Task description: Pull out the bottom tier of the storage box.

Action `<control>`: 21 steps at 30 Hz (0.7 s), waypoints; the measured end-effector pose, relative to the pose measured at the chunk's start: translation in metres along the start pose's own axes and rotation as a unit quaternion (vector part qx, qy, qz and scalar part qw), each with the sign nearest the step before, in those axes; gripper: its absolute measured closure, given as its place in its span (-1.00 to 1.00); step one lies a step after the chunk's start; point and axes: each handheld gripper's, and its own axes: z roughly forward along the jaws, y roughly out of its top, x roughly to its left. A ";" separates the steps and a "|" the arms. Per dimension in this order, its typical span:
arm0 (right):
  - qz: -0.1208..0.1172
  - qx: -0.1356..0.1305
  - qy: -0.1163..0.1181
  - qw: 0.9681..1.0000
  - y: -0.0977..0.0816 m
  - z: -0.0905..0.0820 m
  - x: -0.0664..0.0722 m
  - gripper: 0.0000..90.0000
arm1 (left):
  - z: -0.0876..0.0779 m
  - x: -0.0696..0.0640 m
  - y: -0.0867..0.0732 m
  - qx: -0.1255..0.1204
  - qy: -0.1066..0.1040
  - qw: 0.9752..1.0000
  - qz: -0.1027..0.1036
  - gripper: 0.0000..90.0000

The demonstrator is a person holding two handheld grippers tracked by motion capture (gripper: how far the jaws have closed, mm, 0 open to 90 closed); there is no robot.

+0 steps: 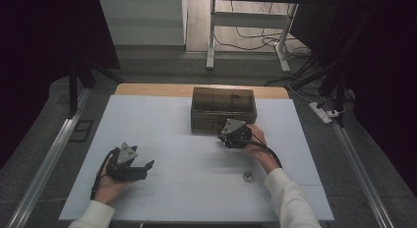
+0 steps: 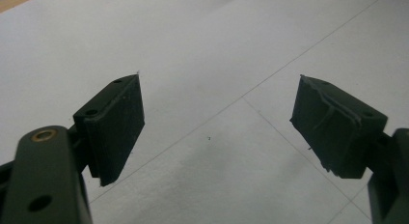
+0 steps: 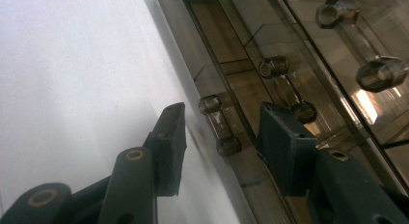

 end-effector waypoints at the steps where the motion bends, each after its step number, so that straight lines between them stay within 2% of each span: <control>1: 0.002 0.000 -0.002 1.000 0.000 0.002 0.001 0.18 | 0.000 0.000 0.000 0.001 0.000 1.000 0.000 -0.59; 7: -0.003 0.006 -0.016 1.000 -0.001 0.010 0.002 0.28 | 0.000 0.000 0.000 0.002 0.000 1.000 0.000 -0.59; 9: 0.002 0.003 -0.012 1.000 -0.002 0.010 0.002 0.28 | 0.000 0.001 0.000 0.001 0.001 1.000 0.000 -0.59; 21: -0.013 0.011 -0.008 1.000 -0.002 0.008 0.000 0.34 | 0.000 -0.001 0.000 0.002 0.002 1.000 0.000 -0.59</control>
